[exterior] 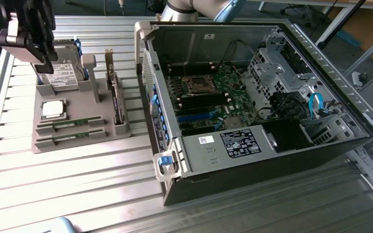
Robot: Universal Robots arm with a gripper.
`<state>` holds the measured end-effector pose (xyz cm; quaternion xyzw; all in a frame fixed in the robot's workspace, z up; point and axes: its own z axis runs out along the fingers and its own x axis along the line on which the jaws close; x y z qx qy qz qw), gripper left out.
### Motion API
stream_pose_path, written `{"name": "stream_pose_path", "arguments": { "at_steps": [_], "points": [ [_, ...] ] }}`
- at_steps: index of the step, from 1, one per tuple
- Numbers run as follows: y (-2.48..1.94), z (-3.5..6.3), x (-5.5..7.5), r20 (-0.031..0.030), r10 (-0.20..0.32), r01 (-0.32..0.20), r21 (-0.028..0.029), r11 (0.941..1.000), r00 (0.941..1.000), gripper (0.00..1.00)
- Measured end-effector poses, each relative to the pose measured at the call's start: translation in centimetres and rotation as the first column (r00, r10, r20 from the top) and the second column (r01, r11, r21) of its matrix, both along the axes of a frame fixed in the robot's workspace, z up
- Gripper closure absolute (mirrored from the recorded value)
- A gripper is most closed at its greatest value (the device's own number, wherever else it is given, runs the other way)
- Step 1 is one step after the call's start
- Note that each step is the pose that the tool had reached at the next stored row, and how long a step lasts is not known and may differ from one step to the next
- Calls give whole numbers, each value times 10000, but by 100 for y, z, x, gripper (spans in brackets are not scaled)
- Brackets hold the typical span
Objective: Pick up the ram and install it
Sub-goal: 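Pick up the ram and move it above insertion slot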
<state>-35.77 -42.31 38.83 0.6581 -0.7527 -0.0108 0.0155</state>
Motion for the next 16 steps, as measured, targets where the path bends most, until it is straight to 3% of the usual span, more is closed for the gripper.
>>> {"name": "stream_pose_path", "arguments": {
  "at_steps": [16],
  "points": [
    [-3,-57,0,0,99,-99,0,10000,10000,64]
  ]
}}
